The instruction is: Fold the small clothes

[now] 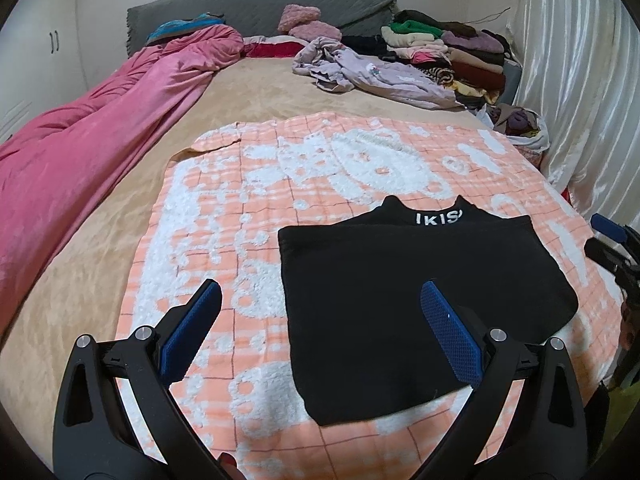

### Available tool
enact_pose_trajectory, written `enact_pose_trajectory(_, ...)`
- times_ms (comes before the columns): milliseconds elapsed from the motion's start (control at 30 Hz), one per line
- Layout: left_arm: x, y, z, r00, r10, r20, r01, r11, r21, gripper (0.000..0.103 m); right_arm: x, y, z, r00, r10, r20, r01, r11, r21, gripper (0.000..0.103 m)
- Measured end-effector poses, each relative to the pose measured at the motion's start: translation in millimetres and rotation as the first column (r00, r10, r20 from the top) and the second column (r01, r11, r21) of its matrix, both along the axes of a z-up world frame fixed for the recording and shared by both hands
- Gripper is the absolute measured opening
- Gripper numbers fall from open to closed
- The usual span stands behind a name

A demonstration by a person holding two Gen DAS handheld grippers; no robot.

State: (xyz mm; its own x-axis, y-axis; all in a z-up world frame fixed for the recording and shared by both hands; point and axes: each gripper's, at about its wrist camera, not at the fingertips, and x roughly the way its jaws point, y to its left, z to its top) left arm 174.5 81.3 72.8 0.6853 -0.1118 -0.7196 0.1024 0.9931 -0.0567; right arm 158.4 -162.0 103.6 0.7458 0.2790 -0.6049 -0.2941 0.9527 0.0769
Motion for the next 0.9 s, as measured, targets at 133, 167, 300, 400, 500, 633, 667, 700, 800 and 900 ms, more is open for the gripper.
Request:
enact_pose_trajectory(133,2.7,4.3,-6.8,1.0,0.004,-0.015,-0.004,1.0,-0.006,0.093,3.6,1.7,-7.3,0.999,0.028,-0.023,-0.027,0.998,0.052,0.096)
enact_pose_trajectory(167,3.8,4.6,-8.4,1.0,0.004,-0.018,-0.004,1.0,-0.003,0.093,4.8,-3.0,-7.8,0.999,0.024,-0.033,-0.021,0.996,0.081,0.096)
enact_pose_trajectory(300,7.7,6.9,-13.6,1.0,0.006,-0.025,-0.006,1.0,0.003,0.093,13.3,-35.8,-3.2,0.999,-0.019,-0.05,0.03,0.977,0.213,0.096)
enact_pose_trajectory(400,12.5,9.1,-17.7,0.999,0.009,-0.033,-0.009,1.0,-0.001,0.093,15.0,-47.5,7.6,0.998,-0.052,-0.023,0.056,0.975,0.216,0.096)
enact_pose_trajectory(500,21.7,11.4,-24.6,0.999,0.014,-0.052,-0.014,1.0,-0.003,0.093,15.0,-47.7,21.6,0.999,-0.05,0.011,0.046,0.978,0.205,0.096)
enact_pose_trajectory(633,33.2,14.6,-33.3,0.997,0.02,-0.074,-0.02,1.0,-0.003,0.093,15.1,-27.5,32.2,0.999,-0.004,0.042,-0.004,0.985,0.171,0.096)
enact_pose_trajectory(667,36.0,15.6,-35.4,0.997,0.021,-0.079,-0.021,1.0,-0.006,0.093,16.6,-20.1,31.8,0.999,0.01,0.044,-0.017,0.988,0.157,0.096)
enact_pose_trajectory(700,39.3,16.7,-37.3,0.996,0.022,-0.084,-0.022,1.0,-0.008,0.093,18.3,-13.9,31.2,0.999,0.024,0.044,-0.03,0.989,0.145,0.096)
enact_pose_trajectory(800,49.5,21.5,-45.0,0.994,0.033,-0.104,-0.034,0.999,-0.015,0.093,22.6,19.3,17.6,0.996,0.089,0.024,-0.091,0.993,0.073,0.096)
enact_pose_trajectory(900,61.2,26.3,-55.1,0.99,0.04,-0.132,-0.043,0.999,-0.022,0.093,23.8,52.1,-6.0,0.988,0.155,-0.014,-0.154,0.988,0.015,0.096)
